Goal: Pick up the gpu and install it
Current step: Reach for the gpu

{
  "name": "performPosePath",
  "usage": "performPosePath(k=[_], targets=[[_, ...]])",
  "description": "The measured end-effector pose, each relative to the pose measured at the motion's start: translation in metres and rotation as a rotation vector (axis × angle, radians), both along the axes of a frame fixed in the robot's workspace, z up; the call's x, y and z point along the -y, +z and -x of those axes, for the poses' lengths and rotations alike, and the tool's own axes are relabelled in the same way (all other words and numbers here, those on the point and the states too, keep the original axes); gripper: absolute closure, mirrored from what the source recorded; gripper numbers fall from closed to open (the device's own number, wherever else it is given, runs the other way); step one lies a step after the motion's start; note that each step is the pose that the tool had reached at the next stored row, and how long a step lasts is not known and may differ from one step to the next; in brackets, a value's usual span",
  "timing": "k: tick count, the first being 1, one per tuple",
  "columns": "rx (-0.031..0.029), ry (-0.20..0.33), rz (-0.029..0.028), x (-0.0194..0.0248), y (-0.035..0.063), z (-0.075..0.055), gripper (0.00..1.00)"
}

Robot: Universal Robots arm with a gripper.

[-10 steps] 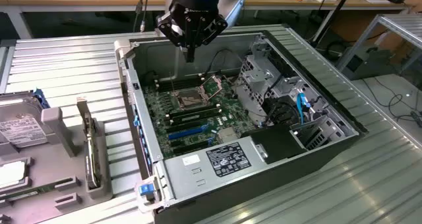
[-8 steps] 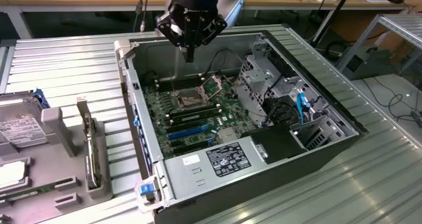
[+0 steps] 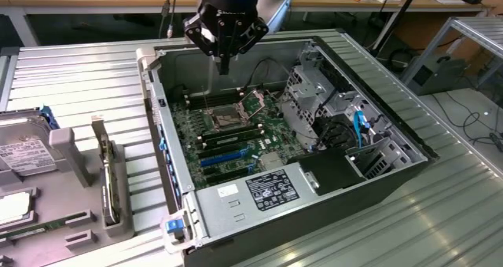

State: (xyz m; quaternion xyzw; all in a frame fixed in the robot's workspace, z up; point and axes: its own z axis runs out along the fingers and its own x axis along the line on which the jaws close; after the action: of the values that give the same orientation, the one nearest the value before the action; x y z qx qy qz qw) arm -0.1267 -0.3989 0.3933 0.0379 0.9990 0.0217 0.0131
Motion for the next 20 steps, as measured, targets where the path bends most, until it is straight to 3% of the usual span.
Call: performPosePath(k=[20], targets=[[0.0000,0.000,0.0000,0.0000,0.0000,0.0076,0.89]])
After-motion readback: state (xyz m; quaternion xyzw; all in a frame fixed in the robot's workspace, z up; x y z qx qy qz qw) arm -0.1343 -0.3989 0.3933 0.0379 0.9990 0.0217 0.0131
